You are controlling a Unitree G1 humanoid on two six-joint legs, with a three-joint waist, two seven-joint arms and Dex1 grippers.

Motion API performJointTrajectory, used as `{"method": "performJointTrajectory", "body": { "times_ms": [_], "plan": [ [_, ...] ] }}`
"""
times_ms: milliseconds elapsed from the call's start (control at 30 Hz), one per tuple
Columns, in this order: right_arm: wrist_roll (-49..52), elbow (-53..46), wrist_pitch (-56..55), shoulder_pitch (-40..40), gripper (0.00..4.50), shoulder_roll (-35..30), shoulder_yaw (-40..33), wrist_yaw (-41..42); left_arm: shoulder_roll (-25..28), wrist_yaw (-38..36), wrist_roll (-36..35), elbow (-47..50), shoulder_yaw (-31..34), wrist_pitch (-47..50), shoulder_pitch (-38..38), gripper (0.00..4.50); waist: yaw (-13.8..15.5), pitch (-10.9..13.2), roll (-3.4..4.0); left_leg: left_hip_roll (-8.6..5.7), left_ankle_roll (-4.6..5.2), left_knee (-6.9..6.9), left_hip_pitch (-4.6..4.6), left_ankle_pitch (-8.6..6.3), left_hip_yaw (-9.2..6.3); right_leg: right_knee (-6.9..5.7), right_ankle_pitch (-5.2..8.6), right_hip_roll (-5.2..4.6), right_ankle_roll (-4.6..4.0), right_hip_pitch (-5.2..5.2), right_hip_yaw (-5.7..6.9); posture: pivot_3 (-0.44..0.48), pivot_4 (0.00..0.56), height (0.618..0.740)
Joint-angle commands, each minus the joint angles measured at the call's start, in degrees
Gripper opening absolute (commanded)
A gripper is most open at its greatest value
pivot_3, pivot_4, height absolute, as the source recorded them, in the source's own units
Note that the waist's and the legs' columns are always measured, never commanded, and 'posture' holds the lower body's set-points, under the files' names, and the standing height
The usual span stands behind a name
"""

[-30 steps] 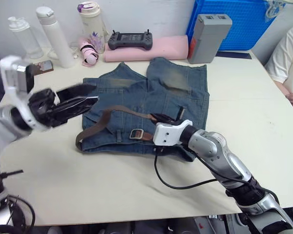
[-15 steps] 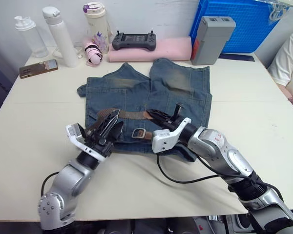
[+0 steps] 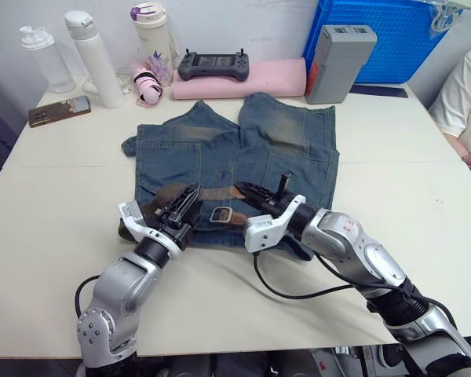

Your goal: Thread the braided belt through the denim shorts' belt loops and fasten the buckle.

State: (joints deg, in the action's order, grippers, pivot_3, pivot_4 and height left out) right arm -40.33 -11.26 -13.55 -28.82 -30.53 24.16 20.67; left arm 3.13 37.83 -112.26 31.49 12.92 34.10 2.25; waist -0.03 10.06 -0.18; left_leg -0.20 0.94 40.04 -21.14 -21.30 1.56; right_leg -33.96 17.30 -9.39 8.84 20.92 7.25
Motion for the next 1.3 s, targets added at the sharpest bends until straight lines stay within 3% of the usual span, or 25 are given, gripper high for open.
{"method": "performJointTrajectory", "body": {
  "times_ms": [33,67,233,333,533,633,667,867,1000,1300],
  "plan": [
    [0.02,-1.77,-0.25,0.09,0.00,0.50,-2.01,-0.11,0.13,-0.80,-0.74,1.39,-0.37,1.47,-0.14,0.52,-0.03,0.00,0.00,0.00,0.00,0.00,0.00,0.00,0.00,0.01,0.00,0.01,0.00,0.00,0.00,0.000,0.150,0.714],
    [-0.03,-1.86,-0.18,0.17,0.00,0.50,-2.05,-0.08,0.24,-0.84,-0.74,1.21,-0.45,1.78,-0.23,0.05,-0.04,0.00,0.00,0.00,0.00,0.00,0.00,0.00,0.00,0.02,0.00,0.01,0.00,0.00,0.00,0.000,0.150,0.714],
    [0.57,-2.39,1.14,1.19,0.00,1.01,-2.66,0.41,0.72,-1.72,-0.74,0.18,0.14,2.70,0.57,0.05,-0.01,0.00,0.00,0.01,0.00,-0.01,0.00,0.00,0.00,0.05,0.00,0.02,0.00,-0.02,0.00,0.000,0.150,0.714],
    [5.87,-3.90,5.24,2.94,0.00,3.16,-4.49,3.39,0.29,-3.78,-0.74,0.14,2.22,1.97,2.80,0.05,0.09,0.00,0.00,0.01,0.00,-0.01,-0.01,0.00,-0.03,0.08,0.00,0.03,0.00,-0.04,0.01,0.000,0.150,0.714],
    [16.35,-6.83,15.70,5.71,2.76,6.80,-8.39,10.11,2.05,-6.11,-0.74,0.96,8.13,1.39,3.53,0.00,0.02,0.01,0.01,0.03,0.00,-0.05,0.01,0.00,-0.13,0.16,0.00,0.07,0.00,-0.15,0.06,0.000,0.150,0.714],
    [23.29,-8.08,21.55,6.16,4.33,6.78,-13.12,13.38,9.12,-11.78,-0.74,-2.01,14.13,5.92,-0.17,0.00,-0.07,0.04,0.07,0.05,-0.02,-0.10,0.00,-0.01,-0.15,0.16,0.00,0.09,0.00,-0.11,0.09,0.000,0.150,0.714],
    [26.27,-8.47,23.99,6.03,4.48,6.42,-14.73,15.30,12.04,-14.65,-0.74,-3.61,16.27,8.04,-1.74,0.00,-0.11,0.06,0.10,0.06,-0.02,-0.11,0.00,-0.01,-0.13,0.15,0.01,0.11,-0.01,-0.08,0.08,0.000,0.150,0.714],
    [43.88,-12.88,39.28,5.43,4.48,6.22,-20.70,24.24,26.18,-26.14,-0.74,-14.18,21.16,18.23,-9.42,0.00,0.02,0.13,0.23,0.09,-0.07,-0.13,-0.02,-0.04,-0.12,0.10,0.02,0.14,-0.02,-0.01,0.05,0.000,0.150,0.714],
    [51.16,-16.74,47.40,5.66,4.48,4.44,-20.63,27.56,31.35,-29.12,-0.72,-18.24,20.37,19.74,-11.48,0.00,0.13,0.16,0.27,0.08,-0.09,-0.14,-0.02,-0.05,-0.19,0.06,0.02,0.13,-0.02,0.00,0.01,0.000,0.150,0.714],
    [63.35,-24.30,59.37,8.46,4.48,-0.54,-20.78,29.78,31.72,-30.49,0.54,-20.85,16.87,16.75,-7.54,0.00,-0.02,0.21,0.35,0.07,-0.14,-0.24,-0.02,-0.08,-0.12,-0.03,0.03,0.12,-0.05,0.16,-0.05,0.000,0.150,0.714]
  ]
}}
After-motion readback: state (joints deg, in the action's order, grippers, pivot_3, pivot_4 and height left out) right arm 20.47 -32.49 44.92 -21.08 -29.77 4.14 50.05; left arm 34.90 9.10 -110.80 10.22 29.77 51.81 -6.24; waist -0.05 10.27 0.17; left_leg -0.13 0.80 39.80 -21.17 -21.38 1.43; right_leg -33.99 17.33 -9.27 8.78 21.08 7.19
